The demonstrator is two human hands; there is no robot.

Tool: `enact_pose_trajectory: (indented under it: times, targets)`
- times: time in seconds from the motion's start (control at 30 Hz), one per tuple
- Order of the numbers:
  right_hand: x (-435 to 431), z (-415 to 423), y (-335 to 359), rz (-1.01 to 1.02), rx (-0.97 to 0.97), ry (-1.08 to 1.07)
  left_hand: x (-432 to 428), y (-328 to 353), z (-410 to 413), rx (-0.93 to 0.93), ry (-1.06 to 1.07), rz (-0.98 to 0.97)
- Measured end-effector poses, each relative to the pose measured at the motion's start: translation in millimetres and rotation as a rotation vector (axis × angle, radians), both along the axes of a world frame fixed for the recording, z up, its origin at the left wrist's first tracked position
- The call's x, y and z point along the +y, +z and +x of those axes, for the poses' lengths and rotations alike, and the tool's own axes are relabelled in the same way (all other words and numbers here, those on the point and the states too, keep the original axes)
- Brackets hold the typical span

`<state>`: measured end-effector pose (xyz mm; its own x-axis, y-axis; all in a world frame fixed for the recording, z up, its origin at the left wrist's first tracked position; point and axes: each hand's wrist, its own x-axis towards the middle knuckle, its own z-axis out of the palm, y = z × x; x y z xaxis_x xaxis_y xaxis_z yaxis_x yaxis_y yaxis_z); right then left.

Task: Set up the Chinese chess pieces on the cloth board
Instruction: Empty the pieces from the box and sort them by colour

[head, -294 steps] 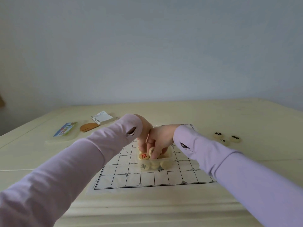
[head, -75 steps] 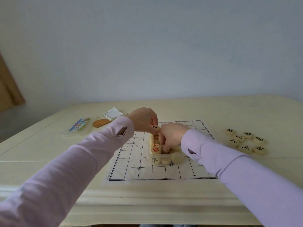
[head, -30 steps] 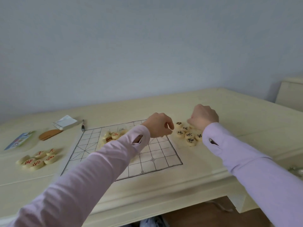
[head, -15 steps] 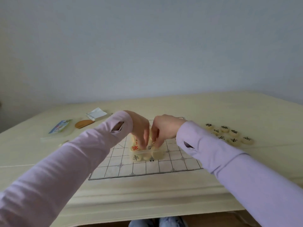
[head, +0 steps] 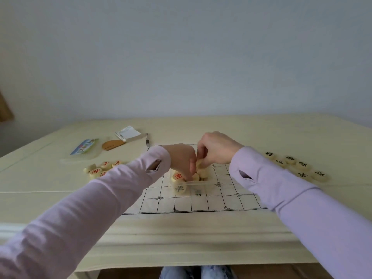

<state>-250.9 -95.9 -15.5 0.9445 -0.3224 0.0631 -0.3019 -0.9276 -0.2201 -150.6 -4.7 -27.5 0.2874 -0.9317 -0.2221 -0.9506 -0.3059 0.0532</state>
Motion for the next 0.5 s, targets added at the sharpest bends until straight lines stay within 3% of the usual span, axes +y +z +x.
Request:
enact_pose_trajectory:
  times: [0.17, 0.5]
  targets:
    - [-4, 4, -15, -0.021, -0.101, -0.054, -1, -10, 3, 0.004, 0.017, -0.046]
    - [-2, 5, -6, 0.008, 0.116, 0.048, 10, 5, 15, 0.056, 0.013, -0.082]
